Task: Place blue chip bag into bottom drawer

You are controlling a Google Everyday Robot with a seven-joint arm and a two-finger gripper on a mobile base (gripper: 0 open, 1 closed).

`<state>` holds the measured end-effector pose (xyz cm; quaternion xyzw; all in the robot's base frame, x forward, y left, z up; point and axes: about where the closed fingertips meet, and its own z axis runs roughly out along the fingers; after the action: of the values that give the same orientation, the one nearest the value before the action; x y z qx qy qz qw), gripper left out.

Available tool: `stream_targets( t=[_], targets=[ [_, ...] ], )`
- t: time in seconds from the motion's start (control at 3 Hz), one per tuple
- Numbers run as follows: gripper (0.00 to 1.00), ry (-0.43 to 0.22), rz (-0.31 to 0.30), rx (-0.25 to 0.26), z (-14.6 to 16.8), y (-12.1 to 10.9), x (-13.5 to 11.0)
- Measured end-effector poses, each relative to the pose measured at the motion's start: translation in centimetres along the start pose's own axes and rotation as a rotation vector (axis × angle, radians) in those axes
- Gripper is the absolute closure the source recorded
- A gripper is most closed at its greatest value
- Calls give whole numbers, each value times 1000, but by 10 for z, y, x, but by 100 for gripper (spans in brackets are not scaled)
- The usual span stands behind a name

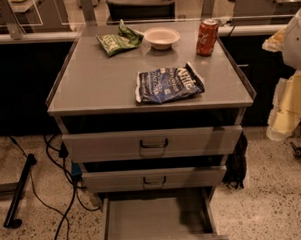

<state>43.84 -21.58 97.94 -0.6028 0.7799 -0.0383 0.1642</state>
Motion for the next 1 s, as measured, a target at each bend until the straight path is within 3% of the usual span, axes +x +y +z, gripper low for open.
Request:
stream_targets(
  t=[0.33,1.0],
  targets=[
    [0,0,0,0,0,0,0],
    [0,-25,14,44,9,-28,-13]
  ],
)
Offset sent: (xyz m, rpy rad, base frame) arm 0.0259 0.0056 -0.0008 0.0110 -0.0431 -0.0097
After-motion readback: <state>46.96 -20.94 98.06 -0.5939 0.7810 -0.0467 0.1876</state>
